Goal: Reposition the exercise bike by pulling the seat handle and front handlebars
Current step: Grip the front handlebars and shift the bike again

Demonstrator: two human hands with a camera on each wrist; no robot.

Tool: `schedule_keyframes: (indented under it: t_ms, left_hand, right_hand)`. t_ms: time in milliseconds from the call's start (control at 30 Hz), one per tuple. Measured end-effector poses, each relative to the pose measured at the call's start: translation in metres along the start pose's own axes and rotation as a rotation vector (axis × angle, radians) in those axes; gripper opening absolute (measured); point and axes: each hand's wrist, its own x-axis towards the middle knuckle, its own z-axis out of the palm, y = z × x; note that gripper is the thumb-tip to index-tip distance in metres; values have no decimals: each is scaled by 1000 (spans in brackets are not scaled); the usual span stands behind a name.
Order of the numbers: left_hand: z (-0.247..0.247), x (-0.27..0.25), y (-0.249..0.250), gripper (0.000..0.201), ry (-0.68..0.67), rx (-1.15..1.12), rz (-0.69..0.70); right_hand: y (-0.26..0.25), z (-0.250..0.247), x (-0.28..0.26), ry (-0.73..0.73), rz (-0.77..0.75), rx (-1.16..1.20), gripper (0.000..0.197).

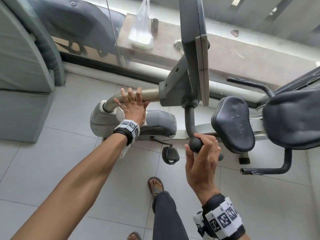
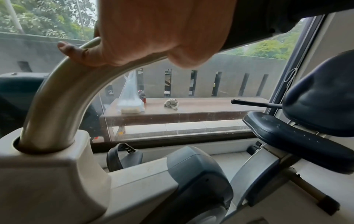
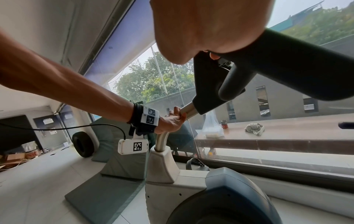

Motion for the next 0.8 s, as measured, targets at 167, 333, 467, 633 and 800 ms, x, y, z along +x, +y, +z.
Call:
schedule_keyframes:
  t_ms: [167,333,467,633,800]
  left_hand:
    - [-1,15,-5,56,-7,38,6]
    - [-11,41,-10,56,-42,79,35]
    - [-18,77,-13,59,-65,103,60]
    - [-30,122,-14,59,-93,98,62]
    - [-36,173,-18,55,-98,129,116]
  right_hand:
    - [-3,12,10,27,-2,11,34]
    - [-11,28,26,25,4,-11,31]
    - [-14,48,52,36,-3,-27,31]
    - [-23,74,81,34,10,-54,31]
    - [-28,106,116,54,11,-83,31]
